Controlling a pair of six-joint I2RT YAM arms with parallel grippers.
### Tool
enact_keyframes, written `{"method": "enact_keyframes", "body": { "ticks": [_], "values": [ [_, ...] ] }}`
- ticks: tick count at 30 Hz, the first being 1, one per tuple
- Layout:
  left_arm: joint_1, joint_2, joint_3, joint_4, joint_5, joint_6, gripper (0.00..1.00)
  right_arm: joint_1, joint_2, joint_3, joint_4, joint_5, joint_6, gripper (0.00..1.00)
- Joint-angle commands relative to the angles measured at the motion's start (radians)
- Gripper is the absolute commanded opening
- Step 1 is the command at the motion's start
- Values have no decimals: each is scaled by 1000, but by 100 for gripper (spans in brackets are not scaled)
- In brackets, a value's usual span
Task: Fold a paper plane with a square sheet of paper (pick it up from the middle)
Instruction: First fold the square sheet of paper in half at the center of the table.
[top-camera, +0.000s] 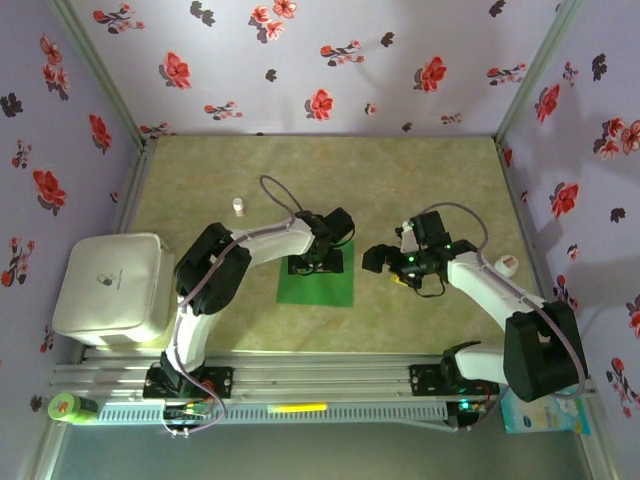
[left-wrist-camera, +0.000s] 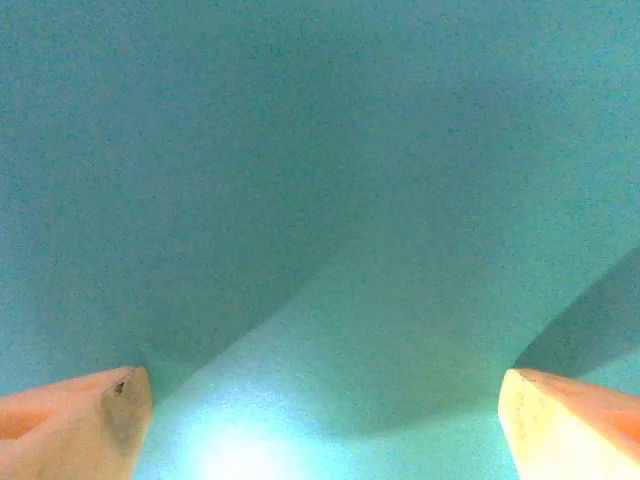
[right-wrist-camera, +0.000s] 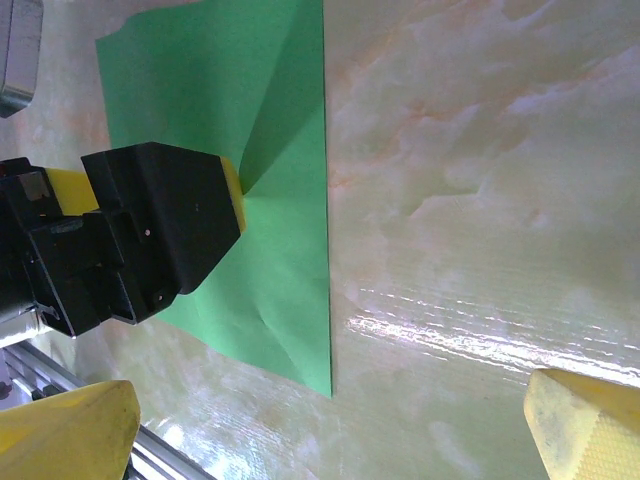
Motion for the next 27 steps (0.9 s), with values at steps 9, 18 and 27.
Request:
{"method": "enact_keyframes", "body": {
  "ticks": [9,18,27],
  "values": [
    [-3,59,-35,19,46,15,83,8,-2,19,-26,16,-13,99],
    [-5,-1,-47,63,42,49,63,8,-39,15,-27,67,12,99],
    [-5,-78,-78,114,30,64,44,8,-83,5,-24,134,48,99]
  ]
}}
